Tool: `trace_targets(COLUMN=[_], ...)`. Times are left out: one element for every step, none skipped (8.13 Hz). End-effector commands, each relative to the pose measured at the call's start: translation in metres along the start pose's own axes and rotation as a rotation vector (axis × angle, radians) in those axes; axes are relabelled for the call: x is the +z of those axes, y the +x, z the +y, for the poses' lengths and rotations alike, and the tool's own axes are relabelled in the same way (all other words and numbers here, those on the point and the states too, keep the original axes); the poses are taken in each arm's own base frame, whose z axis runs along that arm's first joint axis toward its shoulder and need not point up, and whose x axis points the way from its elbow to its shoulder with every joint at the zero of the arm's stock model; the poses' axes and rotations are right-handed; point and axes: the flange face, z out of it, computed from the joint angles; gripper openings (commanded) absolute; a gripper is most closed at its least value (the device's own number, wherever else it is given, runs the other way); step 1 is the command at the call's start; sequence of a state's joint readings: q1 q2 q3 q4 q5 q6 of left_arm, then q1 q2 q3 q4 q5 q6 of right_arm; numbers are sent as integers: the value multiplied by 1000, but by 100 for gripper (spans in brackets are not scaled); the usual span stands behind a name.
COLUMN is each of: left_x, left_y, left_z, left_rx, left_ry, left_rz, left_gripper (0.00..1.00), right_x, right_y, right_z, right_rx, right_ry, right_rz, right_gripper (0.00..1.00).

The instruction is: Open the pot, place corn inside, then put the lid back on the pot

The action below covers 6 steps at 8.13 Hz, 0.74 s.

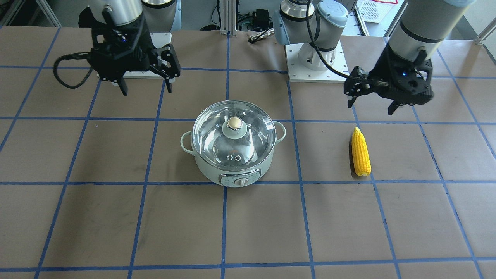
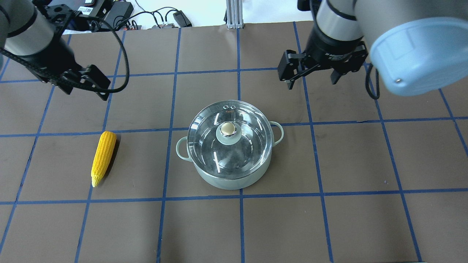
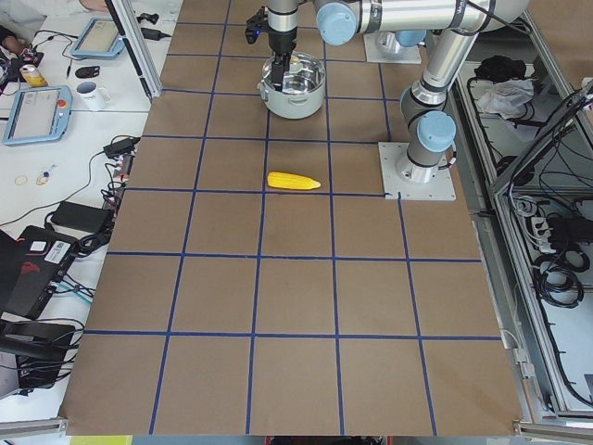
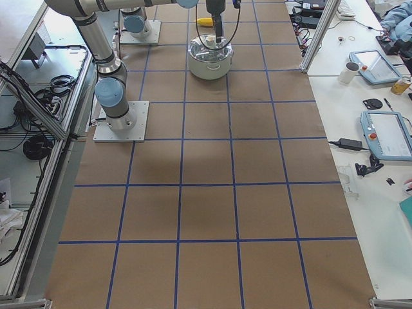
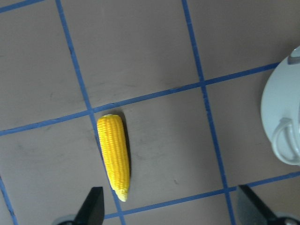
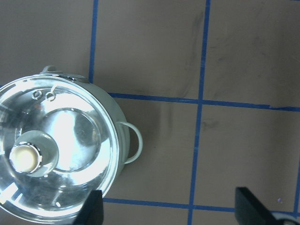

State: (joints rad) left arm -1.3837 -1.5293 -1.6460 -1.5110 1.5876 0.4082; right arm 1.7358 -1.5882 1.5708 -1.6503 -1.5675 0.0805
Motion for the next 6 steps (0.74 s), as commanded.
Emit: trace_targets(left_x=[35, 58, 88, 118, 156, 187], left_y=[-109, -123, -128, -130, -125, -124], left_z=[2, -3, -9, -10, -5, -3], left_rx=[66, 58, 78, 91, 87, 89], left_ry=[-29, -60, -100, -129, -181, -201], left_rz=[12, 32, 63, 84, 133, 143], left_gripper=[100, 100, 100, 100, 100, 100], right_x=[58, 78, 99, 118, 130, 140], right_y=[-94, -120, -146, -166, -172, -173], right_z=[-12, -9, 2, 6, 3, 0], right_rx=[45, 53, 100, 99, 92, 112], right_ry=[7, -23, -50, -61, -57, -65], right_rz=[-16, -11, 6, 13, 19, 22], right_gripper=[100, 100, 100, 100, 100, 100])
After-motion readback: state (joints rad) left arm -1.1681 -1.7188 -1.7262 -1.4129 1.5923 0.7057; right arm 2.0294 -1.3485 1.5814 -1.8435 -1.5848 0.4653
